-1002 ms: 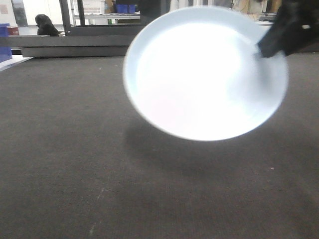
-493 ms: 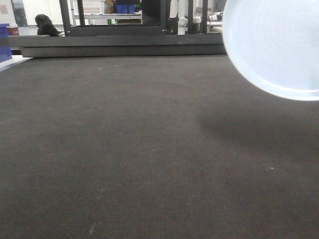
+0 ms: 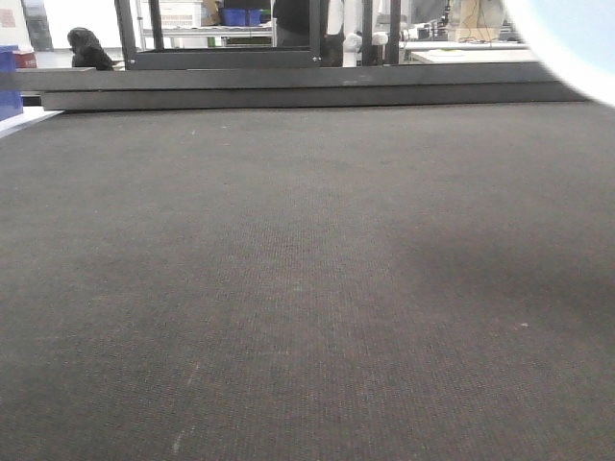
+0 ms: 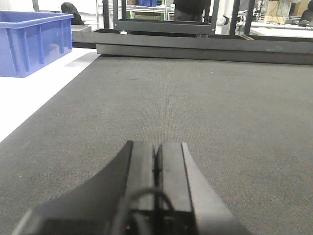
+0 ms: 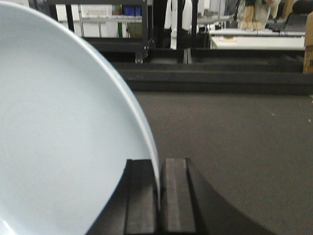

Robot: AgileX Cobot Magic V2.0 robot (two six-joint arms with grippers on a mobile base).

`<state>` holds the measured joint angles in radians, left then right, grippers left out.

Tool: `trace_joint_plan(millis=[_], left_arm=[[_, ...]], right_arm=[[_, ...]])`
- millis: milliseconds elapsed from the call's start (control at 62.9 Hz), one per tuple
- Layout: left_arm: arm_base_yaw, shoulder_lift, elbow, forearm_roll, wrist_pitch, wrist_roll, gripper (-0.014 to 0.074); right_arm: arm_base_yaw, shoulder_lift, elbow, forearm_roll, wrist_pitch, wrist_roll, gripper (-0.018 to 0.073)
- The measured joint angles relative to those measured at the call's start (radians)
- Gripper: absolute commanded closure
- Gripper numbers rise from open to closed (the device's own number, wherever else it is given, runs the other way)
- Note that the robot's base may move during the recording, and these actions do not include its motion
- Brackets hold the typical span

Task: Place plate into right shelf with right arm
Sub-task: 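Hold the plate raised in the right gripper beside the robot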

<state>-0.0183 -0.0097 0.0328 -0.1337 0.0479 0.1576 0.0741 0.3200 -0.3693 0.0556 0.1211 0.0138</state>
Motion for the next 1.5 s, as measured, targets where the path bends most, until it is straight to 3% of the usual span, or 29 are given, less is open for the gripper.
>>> trace_joint_plan(millis=[1495], left_arm=[[0.0, 0.0, 0.0, 0.0, 0.0, 0.0, 0.0724]], right_arm=[[0.0, -0.011, 0.0, -0.004, 0.005, 0.0, 0.051]])
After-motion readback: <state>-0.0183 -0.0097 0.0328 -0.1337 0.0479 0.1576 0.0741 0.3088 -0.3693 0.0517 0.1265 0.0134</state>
